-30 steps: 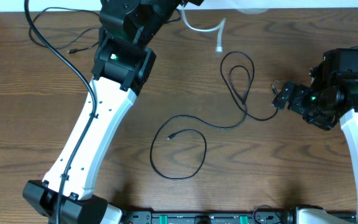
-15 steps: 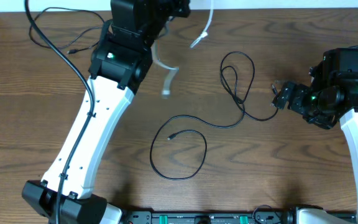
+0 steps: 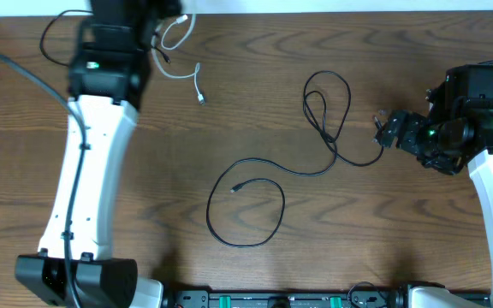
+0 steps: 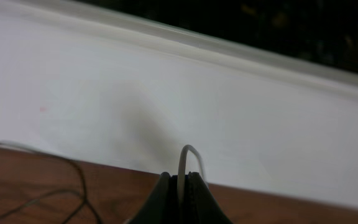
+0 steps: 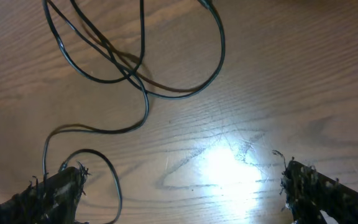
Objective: Untangle cables
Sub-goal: 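Carry the white cable to the top-left and lay it down with the left gripper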
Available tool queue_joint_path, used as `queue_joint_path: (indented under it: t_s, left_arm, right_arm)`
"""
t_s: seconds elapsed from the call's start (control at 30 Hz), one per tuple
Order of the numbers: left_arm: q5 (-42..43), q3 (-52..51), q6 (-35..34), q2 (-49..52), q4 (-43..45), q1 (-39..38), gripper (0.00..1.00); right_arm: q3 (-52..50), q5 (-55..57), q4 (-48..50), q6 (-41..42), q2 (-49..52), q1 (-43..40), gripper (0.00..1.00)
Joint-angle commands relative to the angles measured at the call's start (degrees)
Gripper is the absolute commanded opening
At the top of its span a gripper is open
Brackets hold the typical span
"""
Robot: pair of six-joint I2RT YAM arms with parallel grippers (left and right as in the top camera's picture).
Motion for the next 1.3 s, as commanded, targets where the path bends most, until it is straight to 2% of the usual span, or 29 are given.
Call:
queue_joint_path:
  t_s: [0.0, 0.1, 0.4, 0.5, 0.67, 0.83, 0.97, 1.07, 1.17, 1.27]
  left_arm:
    - [9.9, 0.7, -8.6, 0.0, 0.3, 6.7, 0.07]
    - [19.0, 0.7, -8.8, 1.2, 0.2, 11.3, 0.07]
    - [35.0, 0.7, -12.2, 6.3, -2.1, 19.5, 0.08]
    - [40.4, 0.7, -12.2, 7.8, -2.1, 20.4, 0.07]
    - [42.6, 0.7, -10.0, 7.9, -1.5, 19.6, 0.07]
    - [49.2, 0.7, -12.9, 7.6, 4.4, 17.9, 0.07]
    - [49.4, 0.7, -20.7, 7.2, 7.6, 17.2, 0.07]
    - [46.8, 0.7, -22.0, 7.2, 5.6, 18.1, 0.08]
    - [37.2, 0.7, -21.0, 7.3, -5.3, 20.7, 0.08]
    - [27.1, 0.7, -15.3, 7.7, -14.1, 23.5, 0.07]
  right_arm:
    - [0.3, -0.3, 0.3, -0.7, 0.0, -0.1, 0.99]
    - [0.3, -0.3, 0.3, -0.7, 0.0, -0.1, 0.99]
    - [0.3, -0.3, 1.0, -0.7, 0.0, -0.1, 0.99]
    - [0.3, -0.3, 1.6, -0.7, 0.0, -0.1, 0.99]
    - [0.3, -0.3, 2.4, -0.5, 0.0, -0.1, 0.99]
    - [0.3, -0.3, 2.7, -0.3, 0.0, -0.1, 0.99]
    - [0.3, -0.3, 2.7, -0.3, 0.0, -0.1, 0.99]
    - [0.3, -0.3, 2.4, -0.3, 0.0, -0.1, 0.99]
    - [0.2, -0.3, 2.3, -0.3, 0.0, -0.1, 0.99]
    - [0.1, -0.3, 2.4, -0.3, 0.0, -0.1, 0.99]
